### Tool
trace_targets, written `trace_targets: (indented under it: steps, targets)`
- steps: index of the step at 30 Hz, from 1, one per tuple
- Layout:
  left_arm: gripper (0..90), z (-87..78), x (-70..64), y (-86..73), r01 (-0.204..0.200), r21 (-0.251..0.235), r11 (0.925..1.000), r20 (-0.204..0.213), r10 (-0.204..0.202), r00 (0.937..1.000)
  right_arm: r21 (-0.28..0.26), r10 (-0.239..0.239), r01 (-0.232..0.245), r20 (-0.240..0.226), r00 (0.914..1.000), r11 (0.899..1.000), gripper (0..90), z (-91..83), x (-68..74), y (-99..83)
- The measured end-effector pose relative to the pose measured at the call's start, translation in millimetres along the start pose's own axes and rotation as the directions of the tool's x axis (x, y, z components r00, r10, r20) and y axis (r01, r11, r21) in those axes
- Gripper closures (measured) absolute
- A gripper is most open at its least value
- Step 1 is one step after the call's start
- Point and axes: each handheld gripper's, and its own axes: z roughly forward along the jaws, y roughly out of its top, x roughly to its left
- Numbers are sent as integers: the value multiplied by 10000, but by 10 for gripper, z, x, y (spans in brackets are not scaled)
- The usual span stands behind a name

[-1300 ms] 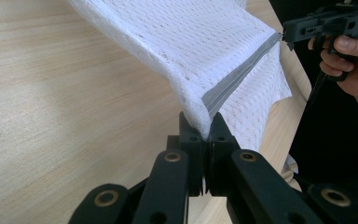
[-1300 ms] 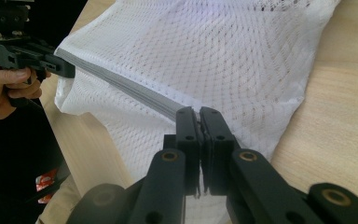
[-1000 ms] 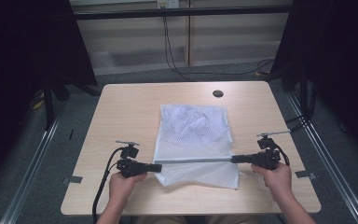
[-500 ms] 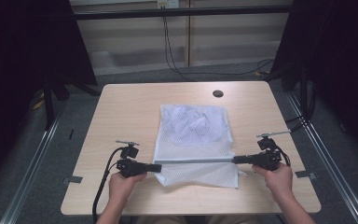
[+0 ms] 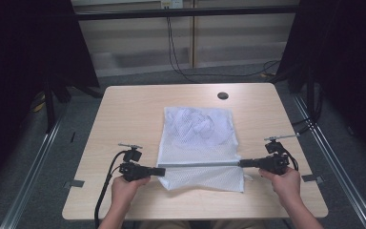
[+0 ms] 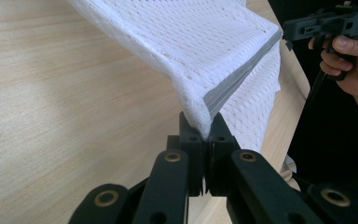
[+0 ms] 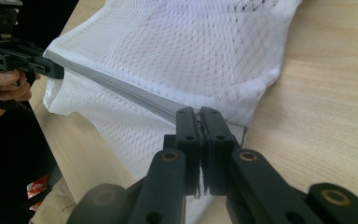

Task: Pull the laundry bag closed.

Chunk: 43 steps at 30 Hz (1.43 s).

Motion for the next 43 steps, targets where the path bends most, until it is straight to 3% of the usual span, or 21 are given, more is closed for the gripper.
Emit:
trace_targets:
  steps: [3,6,9,14,16,18,20,21,27,31,34,36,37,40,43]
  targets:
    - [884,4,-2,1,-50,38,10000,-13,51,10000,-21,62,-62,53,10000,10000,866,0,-1,-1]
    - [881,0,-3,0,-67,-5,10000,-37,67,10000,-153,14,-17,-173,9998,9999,864,-10,-20,-9]
    - [873,-4,-20,-1,-339,65,9994,-72,340,9994,-162,-38,35,-153,9999,9999,861,-6,-10,-12]
    - [738,-27,-20,3,-416,88,9991,-343,419,9985,-181,-154,155,52,9999,9997,852,-1,4,-15]
    - [653,-45,-12,5,-562,112,9984,-421,566,9975,-424,-91,94,72,9999,9991,738,-19,3,-11]
    - [583,-51,-20,5,-582,20,9983,-507,582,9970,-549,-44,51,136,9999,9985,688,-28,-1,-9]
    - [575,-57,-25,7,-552,39,9985,-523,553,9971,-563,-20,31,187,9998,9984,660,-28,0,-7]
    - [492,-68,-30,12,-618,-49,9981,-677,613,9958,-623,-49,68,297,9995,9980,601,-28,-3,-6]
    - [352,-114,-43,22,-829,-250,9962,-1110,796,9906,-658,-101,132,480,9988,9977,515,-26,2,-1]
    - [274,-140,-57,39,-1356,-231,9905,-1550,1305,9793,-738,-172,218,626,9979,9970,431,-30,-2,3]
    - [171,-146,-42,44,-1204,-334,9922,-2003,1114,9734,-779,-319,389,882,9956,9962,368,-26,-2,9]
    - [158,-149,-38,45,-1174,-388,9923,-2163,1063,9705,-757,-340,413,949,9949,9963,351,-26,-4,11]
    - [135,-162,-32,48,-1268,-329,9914,-2404,1153,9638,-773,-353,433,1021,9941,9961,327,-27,-9,12]
    - [111,-170,-28,51,-1383,-392,9896,-2713,1227,9546,-797,-482,587,1285,9905,9951,298,-38,-12,11]
    - [100,-175,-26,54,-1465,-344,9886,-2837,1309,9499,-843,-503,624,1384,9891,9945,280,-51,-27,8]
